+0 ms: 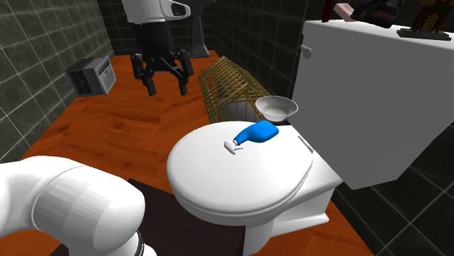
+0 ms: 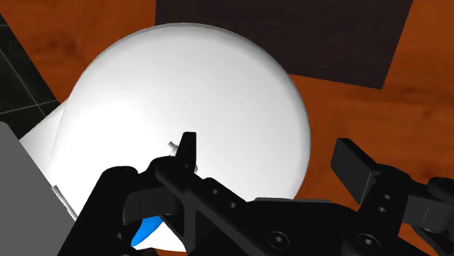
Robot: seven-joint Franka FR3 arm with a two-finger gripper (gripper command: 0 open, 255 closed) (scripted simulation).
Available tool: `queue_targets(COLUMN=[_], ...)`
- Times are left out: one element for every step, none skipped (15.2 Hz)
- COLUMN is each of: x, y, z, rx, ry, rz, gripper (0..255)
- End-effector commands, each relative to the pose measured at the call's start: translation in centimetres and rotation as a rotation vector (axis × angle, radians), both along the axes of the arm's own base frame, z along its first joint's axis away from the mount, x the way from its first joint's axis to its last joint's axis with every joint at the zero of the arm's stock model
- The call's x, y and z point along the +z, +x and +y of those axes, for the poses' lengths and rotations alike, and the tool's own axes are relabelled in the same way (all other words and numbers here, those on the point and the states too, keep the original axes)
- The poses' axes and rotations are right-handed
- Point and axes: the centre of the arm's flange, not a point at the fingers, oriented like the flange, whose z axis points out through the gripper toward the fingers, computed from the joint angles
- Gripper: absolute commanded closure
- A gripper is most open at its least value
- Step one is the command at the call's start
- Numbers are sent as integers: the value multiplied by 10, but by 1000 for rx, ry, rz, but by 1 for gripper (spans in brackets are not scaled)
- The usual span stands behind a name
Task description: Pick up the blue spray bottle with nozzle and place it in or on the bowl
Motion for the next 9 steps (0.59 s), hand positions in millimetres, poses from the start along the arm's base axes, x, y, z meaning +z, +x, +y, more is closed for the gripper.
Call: queue_targets(x=[0,-9,-19,-28,-37,-46,-55,-64,-73], y=[0,8,16,25,33,41,49,58,66], z=[0,-3,-6,-9,-12,-16,-20,-23,-28], rx=[0,-20,-40,-59,-79,-99,-119,-139,-158], ry=[0,-2,-4,-5,-7,-9,-11,-12,-14], rz=[0,-7,-13,-20,-26,-33,-39,-46,-52], gripper=[0,0,0,0,0,0,0,0,0])
